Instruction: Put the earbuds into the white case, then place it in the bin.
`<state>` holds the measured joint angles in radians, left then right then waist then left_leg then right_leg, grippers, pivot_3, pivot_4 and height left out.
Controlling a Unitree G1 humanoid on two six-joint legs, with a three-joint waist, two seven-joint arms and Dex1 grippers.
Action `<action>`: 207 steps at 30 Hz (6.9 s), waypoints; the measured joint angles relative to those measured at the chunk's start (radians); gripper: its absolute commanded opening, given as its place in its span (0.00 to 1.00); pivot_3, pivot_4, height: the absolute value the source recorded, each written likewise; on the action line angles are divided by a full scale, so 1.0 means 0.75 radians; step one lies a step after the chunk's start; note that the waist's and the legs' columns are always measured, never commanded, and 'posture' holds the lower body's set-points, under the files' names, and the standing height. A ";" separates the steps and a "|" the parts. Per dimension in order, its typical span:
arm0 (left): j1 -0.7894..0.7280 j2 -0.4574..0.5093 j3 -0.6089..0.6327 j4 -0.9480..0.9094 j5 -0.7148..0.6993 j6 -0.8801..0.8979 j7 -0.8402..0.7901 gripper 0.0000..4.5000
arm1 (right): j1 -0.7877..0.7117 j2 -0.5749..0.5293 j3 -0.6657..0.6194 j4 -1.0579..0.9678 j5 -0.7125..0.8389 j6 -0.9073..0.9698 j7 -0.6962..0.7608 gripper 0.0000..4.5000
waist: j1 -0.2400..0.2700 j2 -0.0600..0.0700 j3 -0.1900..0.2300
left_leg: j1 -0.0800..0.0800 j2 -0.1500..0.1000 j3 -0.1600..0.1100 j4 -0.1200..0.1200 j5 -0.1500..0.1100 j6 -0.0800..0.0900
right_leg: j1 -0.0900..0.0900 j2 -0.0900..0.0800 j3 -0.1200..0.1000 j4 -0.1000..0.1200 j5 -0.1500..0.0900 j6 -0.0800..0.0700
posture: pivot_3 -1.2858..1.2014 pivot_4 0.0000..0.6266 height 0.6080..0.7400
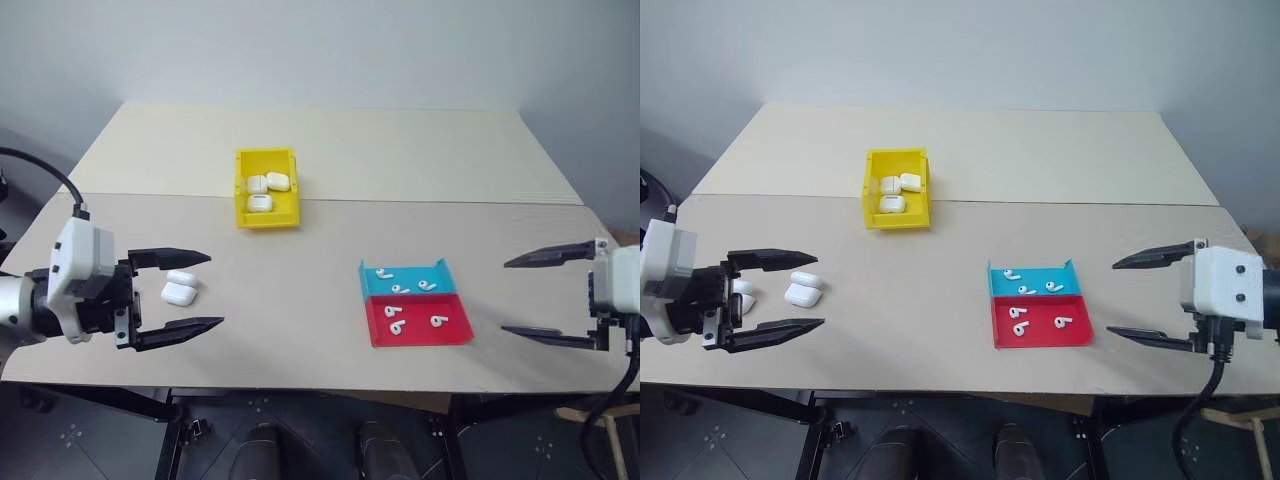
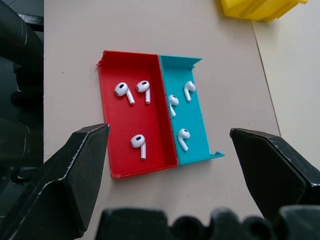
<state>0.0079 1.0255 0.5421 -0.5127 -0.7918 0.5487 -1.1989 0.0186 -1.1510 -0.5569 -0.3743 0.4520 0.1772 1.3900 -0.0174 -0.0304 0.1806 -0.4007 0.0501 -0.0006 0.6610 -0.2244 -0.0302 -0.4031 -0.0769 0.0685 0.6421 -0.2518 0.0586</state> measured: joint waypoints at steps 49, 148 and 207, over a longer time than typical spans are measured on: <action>-1.134 0.187 -1.062 0.736 -0.035 1.417 1.016 1.00 | 0.048 0.010 0.206 -0.027 -0.098 0.101 -0.184 0.99 | 0.003 -0.008 0.001 | -0.004 -0.002 -0.002 0.000 0.000 0.000 | -0.004 0.000 0.000 0.004 0.000 0.001 | 0.52 0.24 1.00; -0.315 -0.738 -0.801 0.410 0.329 -0.781 0.150 0.62 | -0.795 -0.063 1.221 0.083 -0.659 0.055 0.109 0.72 | 0.002 -0.004 -0.005 | -0.004 -0.002 -0.001 0.005 0.000 0.000 | -0.002 -0.001 0.001 0.003 0.001 0.001 | 0.52 0.24 1.00; -0.295 -0.714 -0.820 0.260 0.397 -0.534 0.301 0.62 | -0.946 0.253 1.411 0.411 -1.059 -0.109 0.184 0.17 | 0.002 -0.004 -0.005 | -0.003 -0.002 -0.001 0.005 0.000 0.000 | -0.002 0.000 0.000 0.004 0.001 0.000 | 0.52 0.24 1.00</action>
<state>-0.2137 0.4902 -0.0730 -0.3180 -0.4941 0.1480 -0.9734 -0.6909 -0.9613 0.5013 -0.0663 -0.3422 0.0958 1.5281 -0.0156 -0.0334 0.1769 -0.4029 0.0489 -0.0016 0.6647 -0.2244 -0.0301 -0.4046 -0.0772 0.0688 0.6448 -0.2508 0.0589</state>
